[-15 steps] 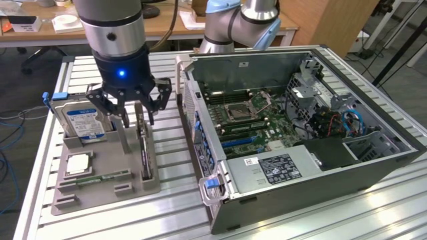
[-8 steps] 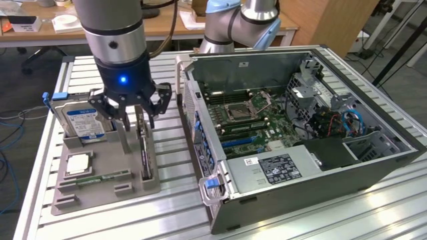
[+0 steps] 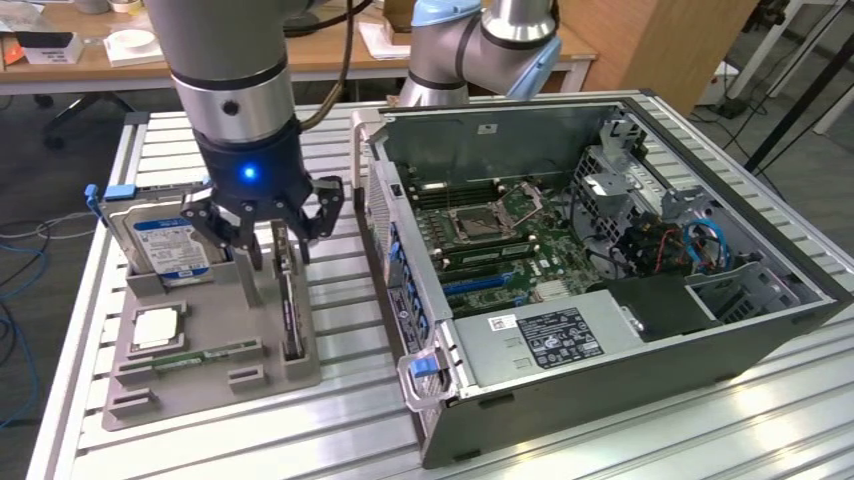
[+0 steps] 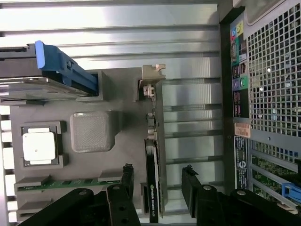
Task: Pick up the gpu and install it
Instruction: 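Pick up the gpu and move the gpu toward the slot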
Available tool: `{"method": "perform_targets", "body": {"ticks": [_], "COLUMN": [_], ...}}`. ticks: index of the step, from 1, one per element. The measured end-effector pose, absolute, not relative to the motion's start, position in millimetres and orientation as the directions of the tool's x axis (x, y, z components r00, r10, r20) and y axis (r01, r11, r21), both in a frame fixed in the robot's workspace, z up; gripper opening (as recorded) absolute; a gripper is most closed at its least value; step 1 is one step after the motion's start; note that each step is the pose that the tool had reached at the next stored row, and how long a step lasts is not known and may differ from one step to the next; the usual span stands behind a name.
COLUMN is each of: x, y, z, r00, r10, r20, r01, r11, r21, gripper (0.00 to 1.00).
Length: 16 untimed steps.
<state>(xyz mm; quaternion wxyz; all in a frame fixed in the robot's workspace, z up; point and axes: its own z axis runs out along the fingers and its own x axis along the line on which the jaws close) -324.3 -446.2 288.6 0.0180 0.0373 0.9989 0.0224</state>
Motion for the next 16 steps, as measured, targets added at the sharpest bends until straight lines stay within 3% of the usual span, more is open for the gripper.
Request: {"method": "perform_targets", "body": {"ticks": [16], "x": [-324], "y": [-446], "z": [270], "r00": [-0.997], "r10": [0.075], "r20": [-0.036], "r01": [0.074], "r11": [0.996], "r21": [0.046], "gripper": [0.54]}}
